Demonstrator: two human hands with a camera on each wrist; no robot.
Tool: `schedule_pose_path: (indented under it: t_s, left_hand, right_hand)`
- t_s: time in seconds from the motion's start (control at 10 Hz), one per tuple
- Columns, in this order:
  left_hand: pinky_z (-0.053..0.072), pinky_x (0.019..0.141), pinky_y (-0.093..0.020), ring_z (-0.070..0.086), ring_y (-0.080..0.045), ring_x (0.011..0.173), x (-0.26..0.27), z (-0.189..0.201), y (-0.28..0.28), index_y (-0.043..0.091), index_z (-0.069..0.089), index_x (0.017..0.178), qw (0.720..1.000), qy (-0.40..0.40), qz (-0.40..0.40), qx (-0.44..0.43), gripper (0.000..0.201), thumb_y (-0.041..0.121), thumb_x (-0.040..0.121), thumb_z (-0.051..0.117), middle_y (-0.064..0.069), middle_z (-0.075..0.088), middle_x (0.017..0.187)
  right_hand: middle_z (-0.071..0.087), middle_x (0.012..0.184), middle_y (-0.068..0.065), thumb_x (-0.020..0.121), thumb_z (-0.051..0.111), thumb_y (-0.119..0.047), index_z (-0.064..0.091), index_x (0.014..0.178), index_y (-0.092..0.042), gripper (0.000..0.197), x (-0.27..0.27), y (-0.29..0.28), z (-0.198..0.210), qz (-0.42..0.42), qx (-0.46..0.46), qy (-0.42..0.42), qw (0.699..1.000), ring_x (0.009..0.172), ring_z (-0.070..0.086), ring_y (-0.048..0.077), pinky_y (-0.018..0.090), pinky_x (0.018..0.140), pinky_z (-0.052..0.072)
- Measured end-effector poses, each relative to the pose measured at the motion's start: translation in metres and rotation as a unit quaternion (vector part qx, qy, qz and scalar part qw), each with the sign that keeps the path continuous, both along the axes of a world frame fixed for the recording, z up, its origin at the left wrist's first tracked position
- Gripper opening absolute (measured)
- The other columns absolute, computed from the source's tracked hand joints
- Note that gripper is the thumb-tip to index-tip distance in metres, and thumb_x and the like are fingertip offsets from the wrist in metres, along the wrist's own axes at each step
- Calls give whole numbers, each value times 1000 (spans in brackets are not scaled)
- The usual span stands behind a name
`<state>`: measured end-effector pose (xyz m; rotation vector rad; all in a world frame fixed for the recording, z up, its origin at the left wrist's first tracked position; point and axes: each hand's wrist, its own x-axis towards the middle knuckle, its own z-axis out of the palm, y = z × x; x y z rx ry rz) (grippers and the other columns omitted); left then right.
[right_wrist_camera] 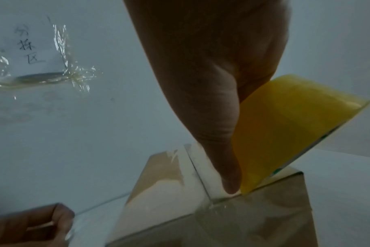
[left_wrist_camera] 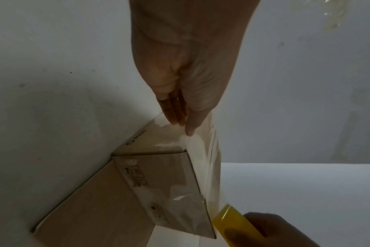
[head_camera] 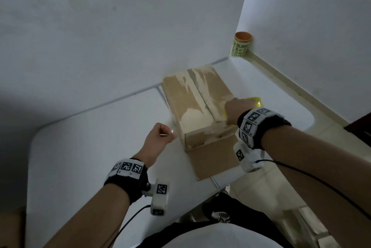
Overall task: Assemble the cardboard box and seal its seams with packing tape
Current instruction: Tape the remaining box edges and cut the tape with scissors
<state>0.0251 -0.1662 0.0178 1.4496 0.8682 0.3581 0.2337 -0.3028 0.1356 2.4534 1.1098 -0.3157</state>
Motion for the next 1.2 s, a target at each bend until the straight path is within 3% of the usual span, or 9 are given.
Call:
schedule_pose_path:
  t_s: [0.1, 0.3, 0.4, 0.5, 0.6, 0.9, 1.0, 1.1, 1.2]
  left_hand:
    - [40, 75, -29, 52, -14, 76, 1, -3, -5, 22, 50, 78, 999, 9, 7, 43, 24, 16, 78, 74, 11, 55, 78]
    - [47, 73, -28, 58, -12, 77, 2, -6, -10, 35, 50, 98, 998, 14, -16, 56, 37, 13, 80, 73, -1, 58, 85]
    - [46, 70, -25, 57, -11, 77, 7, -7, -15, 35, 51, 102, 997, 17, -34, 61, 37, 13, 81, 72, -3, 59, 87]
    - [45, 70, -23, 55, -10, 76, 13, -12, -17, 31, 53, 102, 998, 14, -39, 56, 33, 12, 82, 72, -2, 57, 84]
    - [43, 67, -22, 53, -9, 73, 17, -16, -16, 28, 54, 102, 998, 21, -32, 55, 30, 13, 83, 72, -1, 56, 83]
    - [40, 66, -18, 50, -8, 72, 20, -19, -5, 15, 63, 101, 997, 39, -50, 53, 18, 14, 84, 71, 6, 54, 78]
    - [42, 69, -18, 53, -8, 76, 19, -20, -1, 15, 67, 93, 995, 55, -66, 53, 9, 14, 85, 71, 4, 59, 84]
    - [44, 73, -17, 57, -8, 81, 18, -18, 3, 20, 68, 86, 994, 66, -71, 44, 6, 16, 84, 72, 3, 65, 88]
    - [46, 78, -21, 58, -9, 82, 18, -16, 7, 19, 69, 88, 993, 75, -80, 36, 6, 14, 85, 71, 4, 67, 88]
  right_hand:
    - [65, 102, 4, 94, 51, -17, 65, 102, -10, 17, -4, 4, -11, 13, -8, -14, 1000, 96, 63, 22, 33, 69, 35]
    - [64, 113, 7, 95, 45, -16, 64, 105, -12, 21, -7, 4, -18, 28, -13, -14, 999, 107, 61, 25, 33, 82, 44]
    - [65, 108, 9, 93, 49, -21, 65, 107, -11, 24, -3, -3, -20, 16, 8, 13, 1000, 104, 61, 30, 36, 79, 44]
    - [53, 69, -1, 91, 50, -18, 56, 70, -14, 22, 4, -2, -23, -7, -22, -27, 999, 75, 56, 21, 29, 67, 41]
    - [43, 62, -2, 90, 50, -18, 41, 60, -17, 31, 5, 2, -25, -1, -20, -26, 999, 70, 51, 18, 27, 65, 39]
    - [49, 61, -3, 90, 56, -27, 48, 61, -17, 31, 15, 11, -33, -19, -26, -2, 999, 50, 42, 11, 23, 49, 30]
    - [50, 61, -2, 89, 54, -24, 49, 60, -15, 31, 17, 17, -41, -50, -14, 25, 998, 52, 45, 12, 24, 56, 37]
    - [64, 80, 1, 84, 55, -30, 67, 85, -9, 24, 21, 20, -49, -69, -15, 55, 996, 78, 63, 24, 29, 74, 45]
    - [64, 114, 10, 87, 56, -28, 66, 110, -11, 30, 27, 18, -55, -58, 28, 57, 996, 108, 60, 31, 34, 77, 42]
